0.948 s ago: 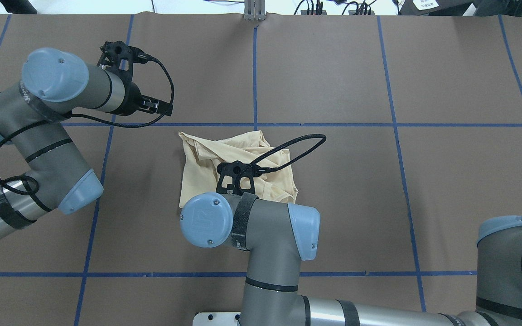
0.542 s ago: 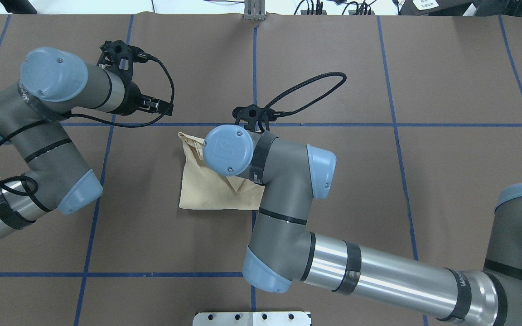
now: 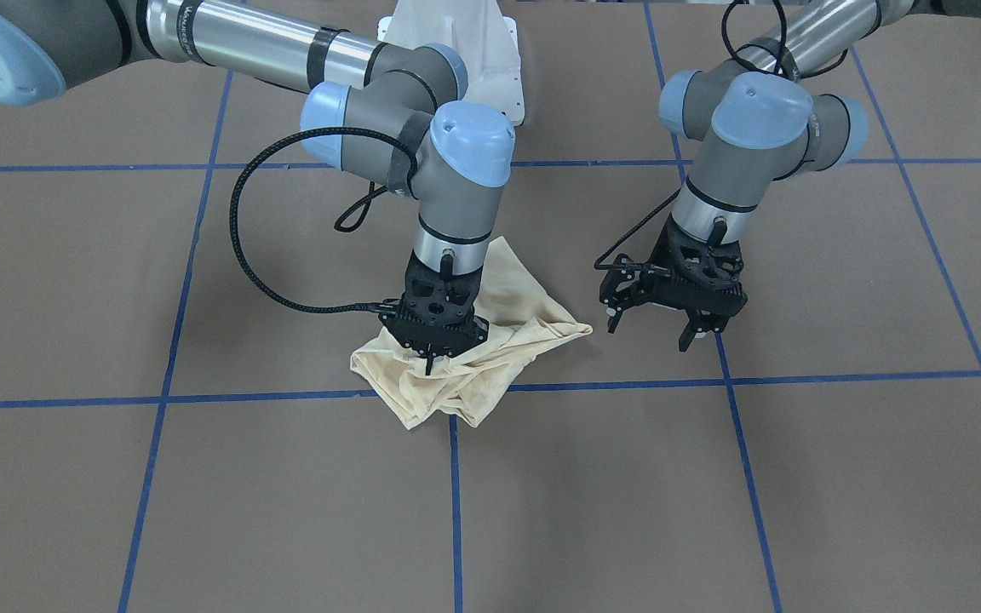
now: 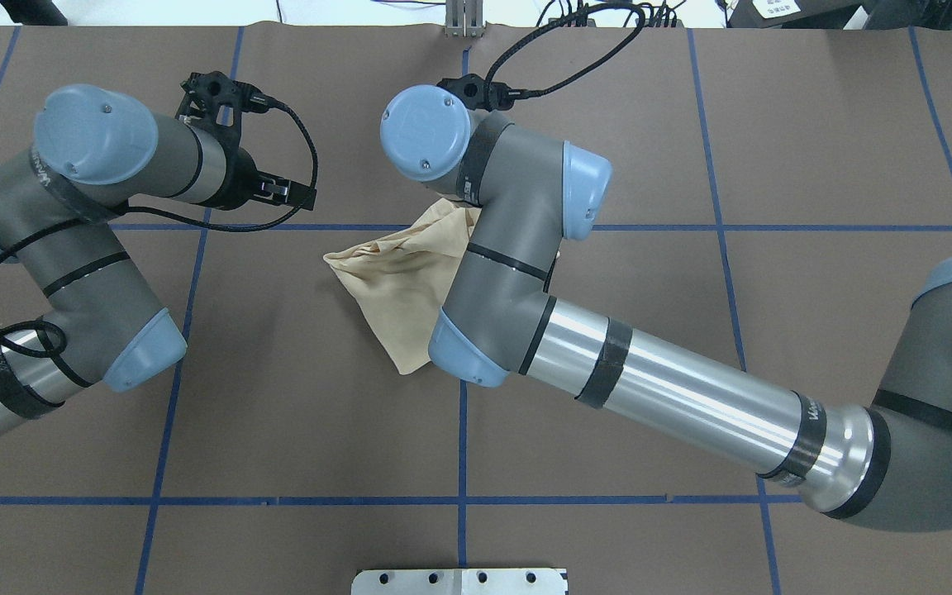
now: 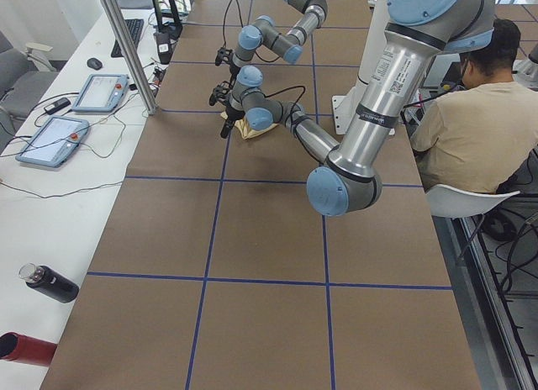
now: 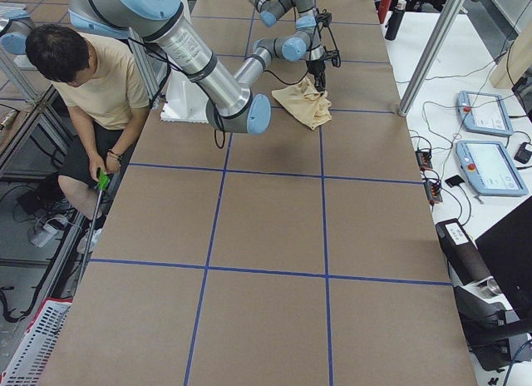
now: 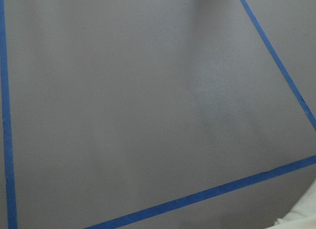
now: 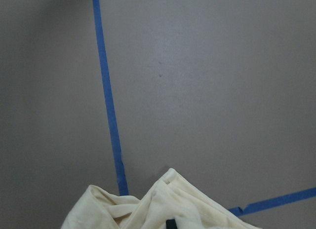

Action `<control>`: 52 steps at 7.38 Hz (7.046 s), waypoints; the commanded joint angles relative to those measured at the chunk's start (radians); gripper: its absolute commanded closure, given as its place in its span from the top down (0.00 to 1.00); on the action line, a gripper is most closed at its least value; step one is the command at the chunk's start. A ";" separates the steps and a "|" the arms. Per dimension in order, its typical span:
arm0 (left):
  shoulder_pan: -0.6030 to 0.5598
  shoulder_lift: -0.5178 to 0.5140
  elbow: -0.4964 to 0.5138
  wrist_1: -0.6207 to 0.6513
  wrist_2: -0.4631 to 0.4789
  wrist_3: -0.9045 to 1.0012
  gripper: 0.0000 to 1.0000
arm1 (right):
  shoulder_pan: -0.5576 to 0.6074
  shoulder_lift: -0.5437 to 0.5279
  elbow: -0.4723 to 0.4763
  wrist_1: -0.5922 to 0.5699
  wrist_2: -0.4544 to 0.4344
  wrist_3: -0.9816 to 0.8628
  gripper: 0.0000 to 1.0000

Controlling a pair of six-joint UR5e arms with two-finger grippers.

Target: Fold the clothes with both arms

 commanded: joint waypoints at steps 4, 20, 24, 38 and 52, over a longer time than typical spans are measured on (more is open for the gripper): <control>-0.002 0.008 -0.007 0.000 0.000 -0.001 1.00 | -0.132 0.007 0.008 0.010 -0.023 0.119 1.00; -0.002 0.134 -0.161 0.017 -0.017 -0.018 1.00 | 0.109 -0.059 0.115 0.036 0.070 0.017 1.00; -0.216 0.379 -0.304 0.061 -0.136 0.413 1.00 | 0.417 -0.616 0.650 -0.094 0.384 -0.630 1.00; -0.839 0.650 -0.092 0.285 -0.517 0.956 1.00 | 0.918 -1.131 0.542 -0.089 0.694 -1.280 1.00; -0.841 0.669 -0.076 0.278 -0.512 0.957 1.00 | 0.918 -1.129 0.552 -0.089 0.698 -1.287 1.00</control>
